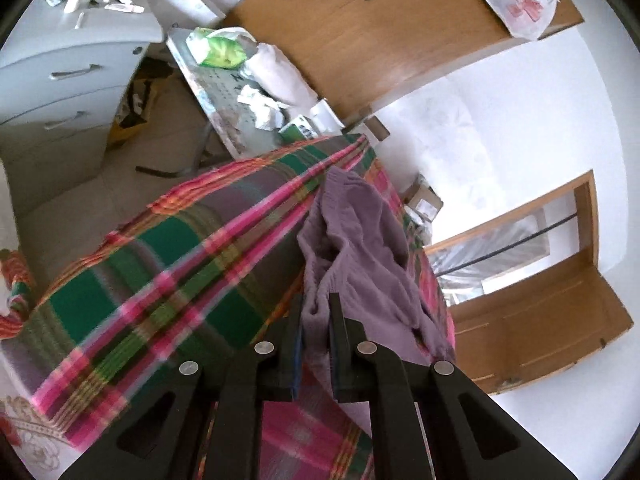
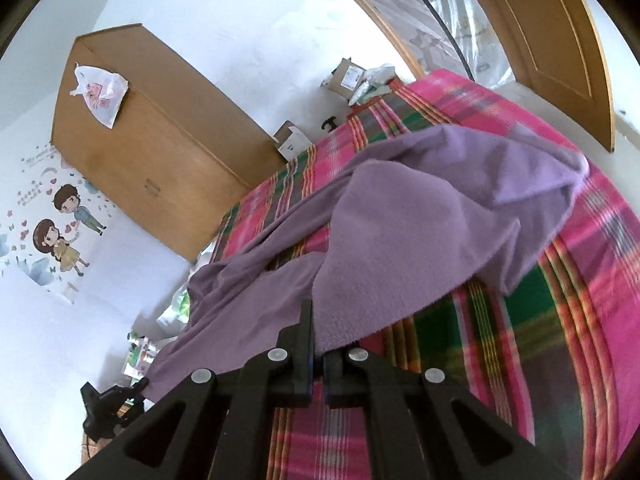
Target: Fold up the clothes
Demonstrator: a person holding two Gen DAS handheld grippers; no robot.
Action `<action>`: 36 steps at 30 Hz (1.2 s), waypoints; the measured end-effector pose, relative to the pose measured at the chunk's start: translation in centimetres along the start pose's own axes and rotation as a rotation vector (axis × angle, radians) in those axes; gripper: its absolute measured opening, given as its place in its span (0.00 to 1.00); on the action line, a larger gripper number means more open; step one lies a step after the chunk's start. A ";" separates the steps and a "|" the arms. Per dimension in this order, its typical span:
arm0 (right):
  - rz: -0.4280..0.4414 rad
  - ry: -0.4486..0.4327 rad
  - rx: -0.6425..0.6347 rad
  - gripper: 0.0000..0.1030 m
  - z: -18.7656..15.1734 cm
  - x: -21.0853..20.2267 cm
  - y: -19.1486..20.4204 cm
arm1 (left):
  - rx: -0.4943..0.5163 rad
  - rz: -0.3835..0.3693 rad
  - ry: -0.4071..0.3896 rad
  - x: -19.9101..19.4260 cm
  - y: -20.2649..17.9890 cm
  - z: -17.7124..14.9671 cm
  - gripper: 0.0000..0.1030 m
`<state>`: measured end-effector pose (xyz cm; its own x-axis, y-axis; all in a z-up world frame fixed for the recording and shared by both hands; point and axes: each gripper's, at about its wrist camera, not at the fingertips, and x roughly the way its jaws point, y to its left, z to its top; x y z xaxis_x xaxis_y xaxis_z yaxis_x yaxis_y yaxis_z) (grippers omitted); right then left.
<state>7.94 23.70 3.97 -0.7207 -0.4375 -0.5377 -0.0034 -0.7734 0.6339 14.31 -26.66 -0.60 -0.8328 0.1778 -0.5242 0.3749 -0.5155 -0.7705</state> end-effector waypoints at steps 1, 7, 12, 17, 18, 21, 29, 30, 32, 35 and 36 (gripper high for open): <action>-0.004 0.009 -0.011 0.02 -0.5 -0.1 0.1 | 0.000 0.007 -0.006 -0.3 0.3 0.0 0.10; -0.065 0.060 -0.003 0.02 -2.6 1.1 -1.5 | -0.009 0.076 -0.046 -1.4 2.4 -0.6 0.08; -0.128 0.092 0.005 0.02 -4.3 2.0 -2.8 | 0.003 0.100 -0.059 -1.6 3.0 -0.6 0.06; -0.152 0.111 -0.031 0.03 -5.3 2.5 -2.8 | 0.062 0.096 -0.046 -1.3 1.7 -1.0 0.06; -0.152 0.120 -0.033 0.05 -5.4 2.6 -2.9 | 0.084 0.092 -0.039 -1.2 1.1 -1.3 0.06; -0.147 0.132 -0.032 0.05 -5.5 2.1 -3.2 | 0.154 0.080 -0.017 -0.8 -0.6 -2.2 0.06; -0.202 0.015 -0.022 0.14 -4.6 -1.8 -5.3 | 0.410 0.039 0.051 0.9 -6.4 -5.7 0.14; -0.213 -0.002 -0.012 0.14 -4.5 -2.3 -5.7 | 0.447 0.026 0.070 1.3 -7.2 -6.4 0.17; -0.256 -0.039 -0.006 0.14 -3.9 -3.0 -6.5 | 0.525 -0.011 0.123 2.3 -8.9 -7.9 0.17; -0.272 -0.103 0.056 0.15 -2.7 -4.2 -8.4 | 0.637 -0.069 0.218 4.1 -11.5 -10.7 0.17; -0.295 -0.125 0.079 0.16 -2.2 -4.4 -8.9 | 0.680 -0.083 0.254 4.9 -12.4 -11.8 0.23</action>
<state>12.66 31.52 -0.56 -0.7603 -0.1361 -0.6351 -0.2749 -0.8185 0.5045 10.37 -9.50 2.12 -0.6962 0.3855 -0.6056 -0.0902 -0.8839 -0.4590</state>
